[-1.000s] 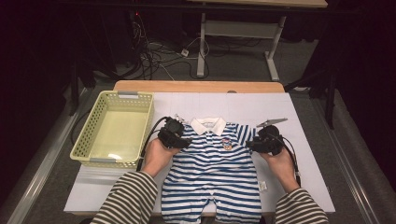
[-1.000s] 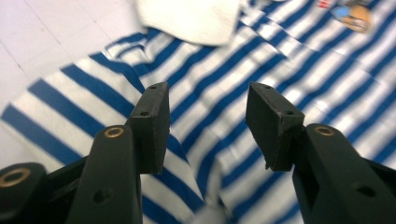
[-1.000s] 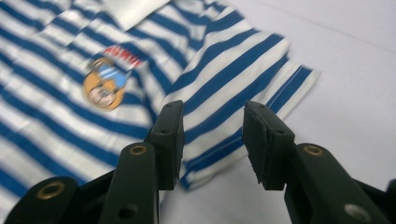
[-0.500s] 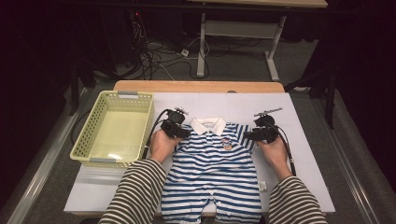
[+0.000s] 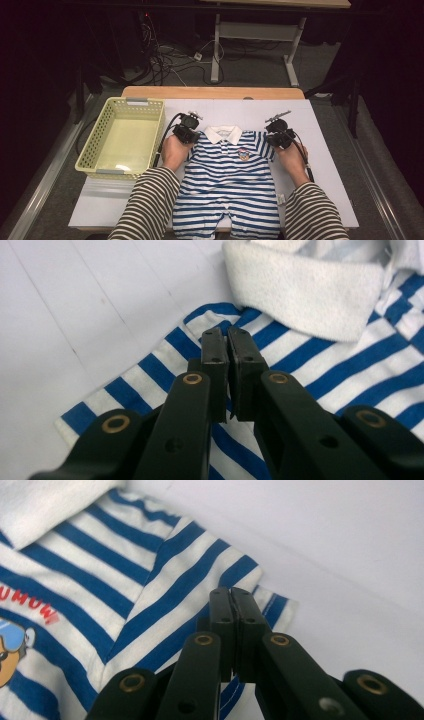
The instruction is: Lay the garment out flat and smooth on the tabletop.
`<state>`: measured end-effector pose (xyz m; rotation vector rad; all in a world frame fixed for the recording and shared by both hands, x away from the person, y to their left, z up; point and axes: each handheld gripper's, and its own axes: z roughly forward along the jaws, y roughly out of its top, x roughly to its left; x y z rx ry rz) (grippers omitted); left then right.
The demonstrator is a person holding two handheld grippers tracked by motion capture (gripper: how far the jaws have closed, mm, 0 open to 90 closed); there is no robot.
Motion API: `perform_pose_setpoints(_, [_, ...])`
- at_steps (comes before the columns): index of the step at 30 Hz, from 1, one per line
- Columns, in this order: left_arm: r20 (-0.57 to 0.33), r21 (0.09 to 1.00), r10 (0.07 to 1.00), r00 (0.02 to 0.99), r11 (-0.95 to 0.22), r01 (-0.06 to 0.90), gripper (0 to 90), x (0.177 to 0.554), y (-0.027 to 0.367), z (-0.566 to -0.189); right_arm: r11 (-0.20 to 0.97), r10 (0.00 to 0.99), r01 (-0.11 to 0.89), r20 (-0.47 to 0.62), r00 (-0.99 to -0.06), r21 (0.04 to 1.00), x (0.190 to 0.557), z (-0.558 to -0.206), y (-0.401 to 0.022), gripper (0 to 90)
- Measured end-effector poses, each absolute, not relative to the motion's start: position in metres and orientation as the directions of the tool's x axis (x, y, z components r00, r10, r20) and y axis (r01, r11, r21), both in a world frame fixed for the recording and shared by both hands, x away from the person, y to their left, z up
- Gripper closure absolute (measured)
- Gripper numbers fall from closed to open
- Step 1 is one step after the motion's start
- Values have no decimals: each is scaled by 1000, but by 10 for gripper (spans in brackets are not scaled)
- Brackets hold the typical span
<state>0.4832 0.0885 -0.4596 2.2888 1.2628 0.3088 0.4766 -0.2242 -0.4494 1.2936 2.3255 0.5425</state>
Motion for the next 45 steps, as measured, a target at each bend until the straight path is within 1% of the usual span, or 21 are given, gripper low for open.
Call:
perform_pose_setpoints(5, [-18,554,846,533,-436,710,848,494,85,-448,475,872,693,-187,-452,542,486,-439,-230,899])
perform_pose_setpoints(10, [17,563,849,527,-444,697,846,503,81,-439,474,874,681,-207,-439,558,496,-430,-227,897])
perform_pose_setpoints(12, [17,569,852,523,-439,696,844,505,81,-439,473,875,674,-211,-436,568,499,-426,-226,897])
perform_pose_setpoints(14, [8,555,851,525,-441,706,837,507,80,-444,468,877,672,-205,-435,573,501,-426,-225,893])
perform_pose_setpoints(15, [9,536,848,529,-451,713,824,508,79,-448,470,876,676,-204,-437,568,502,-428,-225,887])
perform_pose_setpoints(16, [10,525,846,532,-458,718,796,508,78,-451,471,876,687,-200,-440,554,503,-431,-225,859])
perform_pose_setpoints(18, [-4,520,846,534,-454,723,706,507,77,-453,459,883,716,-181,-433,525,505,-438,-228,781])
perform_pose_setpoints(21, [-6,535,848,530,-445,718,580,502,76,-447,426,896,727,-143,-419,538,501,-439,-234,710])
perform_pose_setpoints(23, [-9,541,846,534,-445,714,521,497,76,-440,406,903,727,-122,-411,554,495,-434,-239,670])
perform_pose_setpoints(25, [-13,550,838,546,-450,703,490,489,75,-433,383,907,713,-95,-409,587,486,-426,-244,659])
perform_pose_setpoints(28, [-25,567,821,571,-459,684,472,473,76,-426,391,894,690,-75,-441,609,465,-419,-246,631])
perform_pose_setpoints(30, [-35,574,809,587,-465,674,469,461,77,-424,391,882,681,-40,-469,619,449,-419,-246,607])
perform_pose_setpoints(34, [-51,580,779,625,-486,653,464,437,81,-426,410,861,687,-6,-509,600,420,-428,-247,575])
perform_pose_setpoints(37, [-62,583,755,653,-504,638,463,420,84,-432,398,851,698,44,-523,595,404,-437,-250,549])
perform_pose_setpoints(45, [-84,579,725,683,-523,626,464,376,101,-457,433,827,698,56,-559,570,376,-458,-249,592])
